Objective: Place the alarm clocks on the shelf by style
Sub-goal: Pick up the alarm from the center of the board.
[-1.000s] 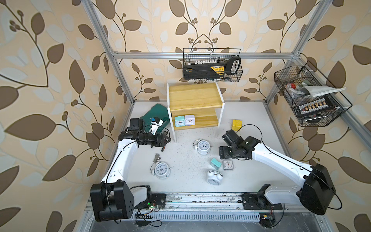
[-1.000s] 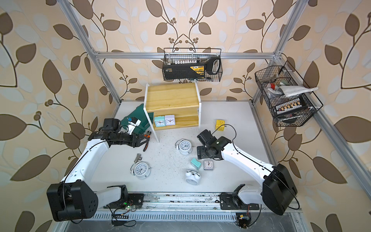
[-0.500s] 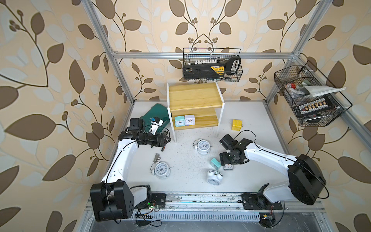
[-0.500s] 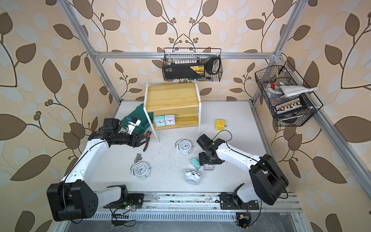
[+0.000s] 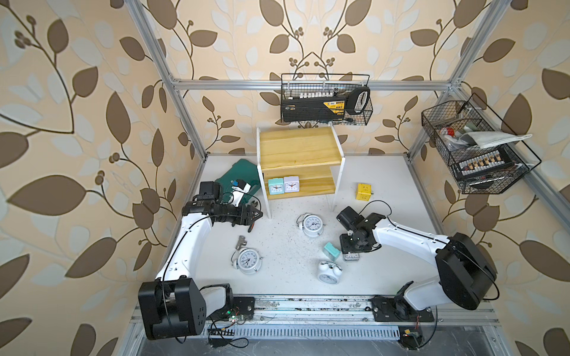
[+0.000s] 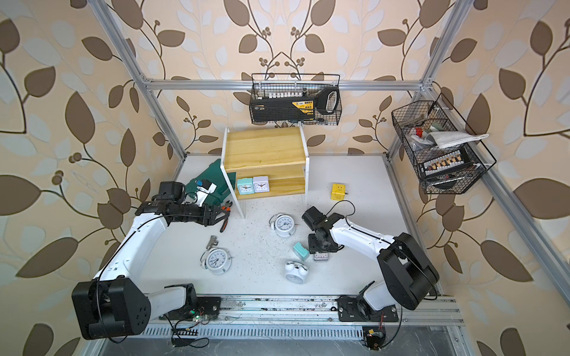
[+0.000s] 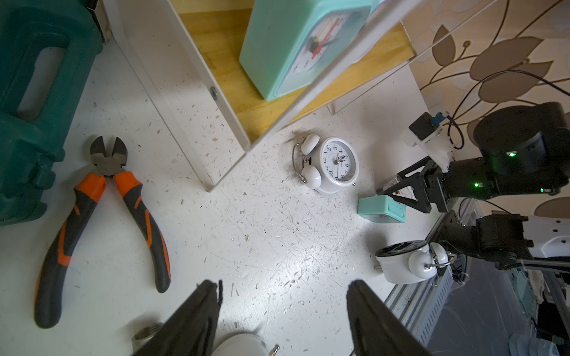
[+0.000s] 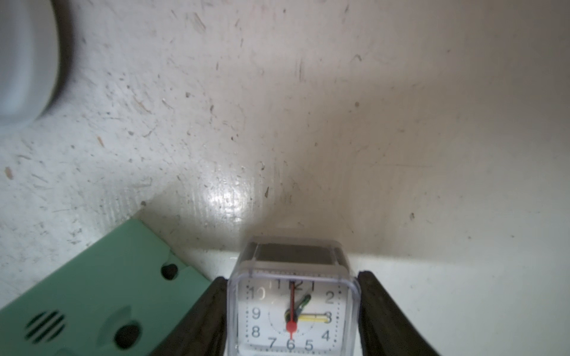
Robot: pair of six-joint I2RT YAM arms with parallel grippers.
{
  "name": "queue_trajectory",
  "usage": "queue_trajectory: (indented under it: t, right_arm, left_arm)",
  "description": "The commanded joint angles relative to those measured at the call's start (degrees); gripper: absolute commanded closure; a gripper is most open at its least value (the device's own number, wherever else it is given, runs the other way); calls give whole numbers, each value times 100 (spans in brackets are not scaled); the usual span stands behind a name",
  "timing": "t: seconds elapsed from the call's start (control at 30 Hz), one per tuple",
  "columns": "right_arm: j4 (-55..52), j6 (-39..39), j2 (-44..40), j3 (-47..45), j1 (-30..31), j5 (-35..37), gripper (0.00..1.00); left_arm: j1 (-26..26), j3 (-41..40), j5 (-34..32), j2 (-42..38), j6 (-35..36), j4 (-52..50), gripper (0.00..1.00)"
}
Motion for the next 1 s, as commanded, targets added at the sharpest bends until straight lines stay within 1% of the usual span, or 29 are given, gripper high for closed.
queue_trajectory:
  t: [0.0,0.07,0.2,0.4,0.67,0.8,0.97]
  right_arm:
    - [-113,-15,-103,-10,-17,163,45]
    - [-158,-26,-181,17,-24,207,48]
    - [-195,-174,-464,133,-1,277,49]
    - [-54,-517,-975,355,213,703,49]
    - [1227,-1119,-1544,394,745,748,50]
    - [1699,-1358,-1587,437,835,807,50]
    - [2331,-1564,-1528,406,924,676,50]
  left_arm:
    - [16,-9,142,-44,106,-95,31]
    - [16,-10,143,-46,102,-90,31]
    - [16,0,142,-50,98,-95,31]
    - [16,17,199,-35,88,-127,31]
    - [16,52,279,-44,93,-174,31]
    - [16,61,313,-52,105,-202,31]
    - [16,70,411,-44,120,-239,31]
